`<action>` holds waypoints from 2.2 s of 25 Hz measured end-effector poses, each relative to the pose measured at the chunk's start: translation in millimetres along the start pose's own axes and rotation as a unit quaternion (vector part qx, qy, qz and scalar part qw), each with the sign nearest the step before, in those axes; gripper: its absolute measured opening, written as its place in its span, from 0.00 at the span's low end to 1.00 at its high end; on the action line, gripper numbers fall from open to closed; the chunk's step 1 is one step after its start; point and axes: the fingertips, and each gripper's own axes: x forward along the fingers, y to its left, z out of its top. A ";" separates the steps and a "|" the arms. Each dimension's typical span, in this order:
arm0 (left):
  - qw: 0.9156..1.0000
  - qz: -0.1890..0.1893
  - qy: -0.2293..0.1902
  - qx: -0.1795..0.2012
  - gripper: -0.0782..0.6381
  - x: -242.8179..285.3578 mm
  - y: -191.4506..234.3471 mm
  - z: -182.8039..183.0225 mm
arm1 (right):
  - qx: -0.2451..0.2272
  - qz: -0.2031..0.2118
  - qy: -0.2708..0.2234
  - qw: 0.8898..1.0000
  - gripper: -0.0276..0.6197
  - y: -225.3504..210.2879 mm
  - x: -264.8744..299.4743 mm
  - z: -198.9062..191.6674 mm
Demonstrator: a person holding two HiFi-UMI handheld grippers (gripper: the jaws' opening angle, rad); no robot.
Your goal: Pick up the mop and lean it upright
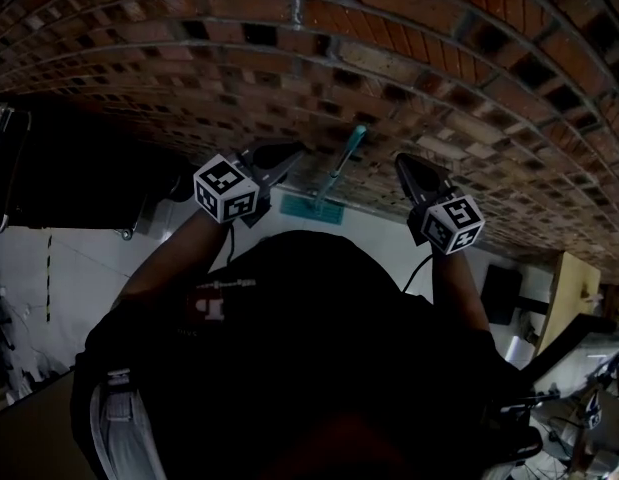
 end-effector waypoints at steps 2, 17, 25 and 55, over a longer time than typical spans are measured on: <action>1.000 -0.008 0.004 0.004 0.13 6.3 -2.1 0.7 | 0.002 0.004 0.002 1.000 0.07 1.9 0.8 -1.3; 0.999 -0.029 0.022 0.013 0.13 35.1 -13.6 -3.0 | 0.003 0.010 0.015 1.000 0.07 -4.0 2.5 -12.6; 0.999 -0.038 0.017 0.024 0.13 41.3 -17.5 10.1 | -0.004 0.014 0.018 1.000 0.07 -2.7 7.0 -14.0; 0.993 -0.030 0.109 0.031 0.39 112.2 -11.7 -27.9 | 0.015 -0.001 0.053 0.998 0.21 -15.5 64.2 -105.6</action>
